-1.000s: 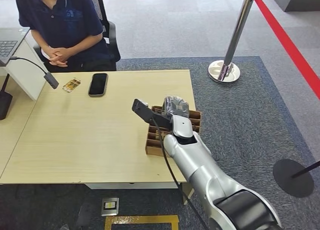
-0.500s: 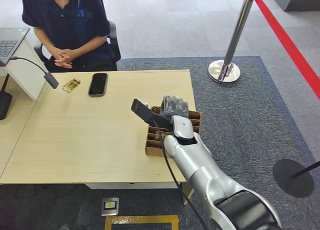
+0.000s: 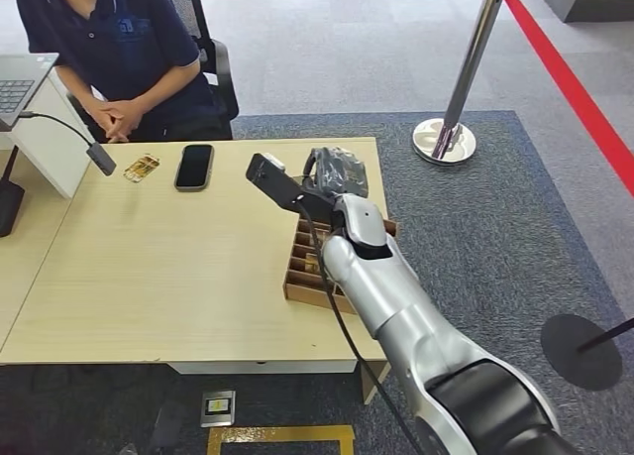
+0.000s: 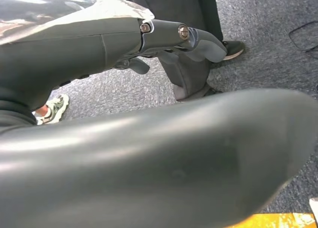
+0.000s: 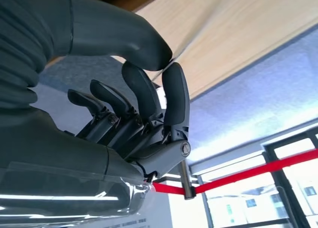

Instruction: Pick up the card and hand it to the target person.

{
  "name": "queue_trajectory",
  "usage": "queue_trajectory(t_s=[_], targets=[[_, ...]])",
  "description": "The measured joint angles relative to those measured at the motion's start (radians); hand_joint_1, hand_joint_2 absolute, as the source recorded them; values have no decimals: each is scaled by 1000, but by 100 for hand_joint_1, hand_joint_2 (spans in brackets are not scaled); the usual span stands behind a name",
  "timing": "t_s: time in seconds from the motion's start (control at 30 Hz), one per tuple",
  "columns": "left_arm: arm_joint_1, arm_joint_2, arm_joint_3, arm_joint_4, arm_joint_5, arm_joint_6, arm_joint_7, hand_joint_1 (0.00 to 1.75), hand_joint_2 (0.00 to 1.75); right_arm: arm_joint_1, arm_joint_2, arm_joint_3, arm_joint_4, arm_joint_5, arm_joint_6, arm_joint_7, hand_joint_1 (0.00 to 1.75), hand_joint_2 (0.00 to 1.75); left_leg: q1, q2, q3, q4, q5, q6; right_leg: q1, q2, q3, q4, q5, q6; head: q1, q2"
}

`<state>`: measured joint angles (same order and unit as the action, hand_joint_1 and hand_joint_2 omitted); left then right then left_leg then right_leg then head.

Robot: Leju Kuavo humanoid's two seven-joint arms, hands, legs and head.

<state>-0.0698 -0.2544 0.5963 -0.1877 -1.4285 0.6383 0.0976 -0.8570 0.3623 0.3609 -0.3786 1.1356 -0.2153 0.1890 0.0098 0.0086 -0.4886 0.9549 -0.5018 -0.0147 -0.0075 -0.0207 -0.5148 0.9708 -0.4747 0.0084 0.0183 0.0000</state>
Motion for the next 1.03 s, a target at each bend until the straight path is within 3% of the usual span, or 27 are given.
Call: queue_trajectory(t_s=[0.3, 0.6, 0.8, 1.03], targets=[[2, 1, 9, 0, 44, 23, 6, 0, 0, -39, 3, 162, -161, -295, 89, -83, 162, 175, 0, 0, -2, 0, 0, 0, 0, 0, -2, 0, 0, 0, 0, 0], [3, 1, 11, 0, 32, 29, 7, 0, 0, -53, 5, 379, -217, -551, 101, -41, 172, 175, 0, 0, -2, 0, 1, -1, 0, 0, -2, 0, 0, 0, 0, 0], [3, 1, 11, 0, 20, 26, 5, 0, 0, -54, 5, 467, -180, -635, 72, -8, 175, 175, 0, 0, -2, 0, 1, -1, 0, 0, -2, 0, 0, 0, 0, 0], [1, 1, 10, 0, 3, 16, 7, 0, 0, -66, 0, 492, -98, -654, 26, 40, 175, 175, 0, 0, -2, 0, 1, -1, 0, 0, -2, 0, 0, 0, 0, 0]])
